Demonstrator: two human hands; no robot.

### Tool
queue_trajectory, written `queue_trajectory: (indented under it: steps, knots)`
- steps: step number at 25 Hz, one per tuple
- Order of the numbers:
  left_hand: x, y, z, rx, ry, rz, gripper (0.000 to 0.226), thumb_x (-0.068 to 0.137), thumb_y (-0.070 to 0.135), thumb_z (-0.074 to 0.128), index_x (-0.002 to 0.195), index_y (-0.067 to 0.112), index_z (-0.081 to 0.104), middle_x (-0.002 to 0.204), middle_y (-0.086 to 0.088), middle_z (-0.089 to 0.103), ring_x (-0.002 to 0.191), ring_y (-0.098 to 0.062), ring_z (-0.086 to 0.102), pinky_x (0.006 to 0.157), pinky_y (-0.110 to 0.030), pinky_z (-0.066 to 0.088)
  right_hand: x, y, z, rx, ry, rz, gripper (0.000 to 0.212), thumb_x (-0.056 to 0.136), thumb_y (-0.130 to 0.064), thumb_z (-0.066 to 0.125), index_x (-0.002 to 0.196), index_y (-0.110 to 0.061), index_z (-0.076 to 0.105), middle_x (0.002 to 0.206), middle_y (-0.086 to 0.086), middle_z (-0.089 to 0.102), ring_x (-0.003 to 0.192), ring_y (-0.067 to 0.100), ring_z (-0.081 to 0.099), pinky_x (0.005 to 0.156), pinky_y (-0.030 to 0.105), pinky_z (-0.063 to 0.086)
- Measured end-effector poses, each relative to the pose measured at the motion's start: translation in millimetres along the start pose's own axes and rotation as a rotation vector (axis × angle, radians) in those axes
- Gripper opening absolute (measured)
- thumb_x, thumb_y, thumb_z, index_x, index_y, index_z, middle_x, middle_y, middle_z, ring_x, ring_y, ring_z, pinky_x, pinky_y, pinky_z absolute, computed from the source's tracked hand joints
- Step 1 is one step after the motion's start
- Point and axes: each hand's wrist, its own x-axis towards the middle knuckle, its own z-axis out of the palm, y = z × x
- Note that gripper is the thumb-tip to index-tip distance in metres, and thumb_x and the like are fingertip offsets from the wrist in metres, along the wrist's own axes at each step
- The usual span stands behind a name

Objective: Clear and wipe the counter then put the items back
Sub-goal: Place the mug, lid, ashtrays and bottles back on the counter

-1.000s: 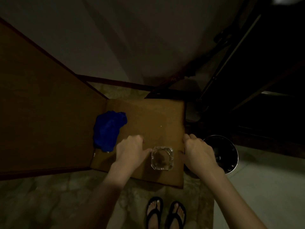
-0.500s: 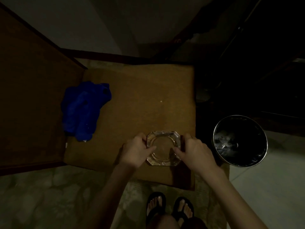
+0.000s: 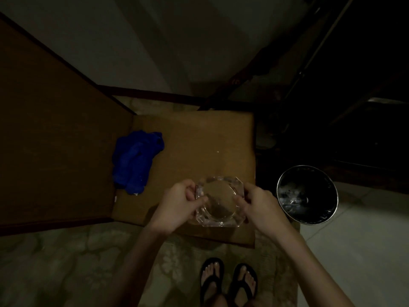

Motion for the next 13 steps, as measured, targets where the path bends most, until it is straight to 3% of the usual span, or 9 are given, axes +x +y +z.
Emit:
queue_trajectory:
  steps: [6, 9, 11, 13]
  knots:
    - [-100, 125, -89, 0.035, 0.050, 0.208, 0.019, 0.086, 0.024, 0.068, 0.081, 0.022, 0.050, 0.077, -0.001, 0.059, 0.063, -0.016, 0.068, 0.053, -0.020, 0.052, -100, -107, -113, 0.041, 0.127, -0.124, 0.016, 0.095, -0.035, 0.052, 0.106, -0.024, 0.058, 0.085, -0.006, 0.065, 0.073, 0.009, 0.063, 0.062, 0.026, 0.051]
    - [-148, 182, -130, 0.020, 0.038, 0.293, 0.015, 0.086, 0.022, 0.067, 0.082, 0.017, 0.053, 0.073, 0.000, 0.060, 0.053, -0.007, 0.064, 0.052, -0.016, 0.049, -151, -159, -165, 0.067, 0.163, -0.174, 0.012, 0.096, -0.031, 0.052, 0.103, -0.023, 0.057, 0.081, -0.005, 0.064, 0.065, 0.006, 0.063, 0.051, 0.019, 0.046]
    - [-177, 215, -152, 0.036, 0.030, 0.346, 0.016, 0.086, 0.023, 0.067, 0.084, 0.013, 0.055, 0.076, -0.005, 0.063, 0.053, -0.005, 0.063, 0.053, -0.017, 0.050, -184, -186, -195, 0.084, 0.181, -0.201, 0.011, 0.096, -0.030, 0.052, 0.097, -0.020, 0.056, 0.078, -0.002, 0.065, 0.059, 0.007, 0.063, 0.047, 0.015, 0.042]
    - [-203, 242, -168, 0.065, 0.019, 0.399, 0.018, 0.086, 0.024, 0.067, 0.085, 0.011, 0.056, 0.082, -0.014, 0.066, 0.059, -0.010, 0.065, 0.056, -0.021, 0.055, -214, -204, -219, 0.104, 0.207, -0.221, 0.014, 0.095, -0.028, 0.054, 0.090, -0.016, 0.058, 0.077, 0.005, 0.067, 0.056, 0.012, 0.063, 0.048, 0.022, 0.045]
